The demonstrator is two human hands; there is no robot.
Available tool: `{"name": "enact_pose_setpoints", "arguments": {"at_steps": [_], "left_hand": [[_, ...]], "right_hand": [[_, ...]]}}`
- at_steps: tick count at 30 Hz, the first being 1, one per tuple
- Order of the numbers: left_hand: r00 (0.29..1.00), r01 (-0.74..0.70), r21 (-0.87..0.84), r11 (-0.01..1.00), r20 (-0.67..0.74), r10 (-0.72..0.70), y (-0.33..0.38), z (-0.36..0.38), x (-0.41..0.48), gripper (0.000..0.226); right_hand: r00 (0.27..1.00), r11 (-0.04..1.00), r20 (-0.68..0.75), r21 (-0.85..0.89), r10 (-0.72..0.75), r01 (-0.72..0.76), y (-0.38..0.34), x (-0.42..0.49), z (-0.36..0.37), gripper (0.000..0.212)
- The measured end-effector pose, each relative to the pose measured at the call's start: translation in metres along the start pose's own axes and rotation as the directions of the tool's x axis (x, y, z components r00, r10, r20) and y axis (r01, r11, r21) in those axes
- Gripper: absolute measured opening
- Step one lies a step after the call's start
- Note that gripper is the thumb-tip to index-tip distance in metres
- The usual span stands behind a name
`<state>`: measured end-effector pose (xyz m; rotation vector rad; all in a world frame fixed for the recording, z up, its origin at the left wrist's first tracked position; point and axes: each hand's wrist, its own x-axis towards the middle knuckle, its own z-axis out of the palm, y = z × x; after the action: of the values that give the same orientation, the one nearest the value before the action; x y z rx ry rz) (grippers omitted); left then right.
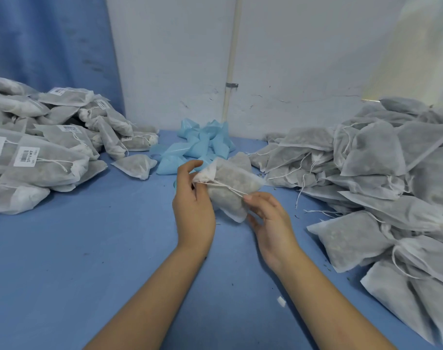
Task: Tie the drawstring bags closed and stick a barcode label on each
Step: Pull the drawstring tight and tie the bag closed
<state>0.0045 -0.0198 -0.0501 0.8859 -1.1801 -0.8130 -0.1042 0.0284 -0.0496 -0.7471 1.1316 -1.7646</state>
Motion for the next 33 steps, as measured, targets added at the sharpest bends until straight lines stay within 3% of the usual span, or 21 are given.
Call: {"name": "enact_pose_setpoints", "arguments": {"at_steps": [8,16,20,24,26,30,33], "left_hand": [[0.999,0.018,0.038,0.999,0.033,-0.019,0.0007,-0.0007,0.0000,0.059],[0.954,0.297,-0.101,0.950,0.083,-0.290,0.0005,-0.0057,0.0040,0.050],[0.965,0.181,0.075,0.981,0.182,-0.192,0.0010,-0.0039,-0.0003,0.028],[0.970,0.084,0.198,0.977,0.210,-0.126,-0.0011,-0.0004,-0.0026,0.044],[0.976,0.078,0.156,0.985,0.190,-0.107,-0.0003,-0.0003,-0.0036,0.048],[0.977,0.117,-0.088,0.989,0.187,-0.099,0.0054,0.0011,-0.0036,0.073],[0.961,0.259,-0.196,0.946,0.151,-0.232,0.0068,0.0024,-0.0016,0.064]], "right_hand": [[0.996,0.993,-0.050,0.094,0.076,-0.071,0.0081,-0.0009,0.0033,0.020],[0.988,0.992,-0.108,0.080,0.106,-0.098,0.0094,-0.0003,0.0016,0.015],[0.987,0.991,-0.117,0.093,0.108,-0.097,0.0097,-0.0002,0.0024,0.012],[0.988,0.988,-0.109,0.120,0.107,-0.094,0.0093,-0.0008,0.0027,0.010],[0.990,0.986,-0.087,0.139,0.108,-0.095,0.0096,-0.0013,0.0034,0.010],[0.994,0.979,-0.030,0.181,0.104,-0.097,0.0095,-0.0025,0.0050,0.009],[0.996,0.973,0.010,0.212,0.086,-0.087,0.0095,-0.0033,0.0062,0.014]]}}
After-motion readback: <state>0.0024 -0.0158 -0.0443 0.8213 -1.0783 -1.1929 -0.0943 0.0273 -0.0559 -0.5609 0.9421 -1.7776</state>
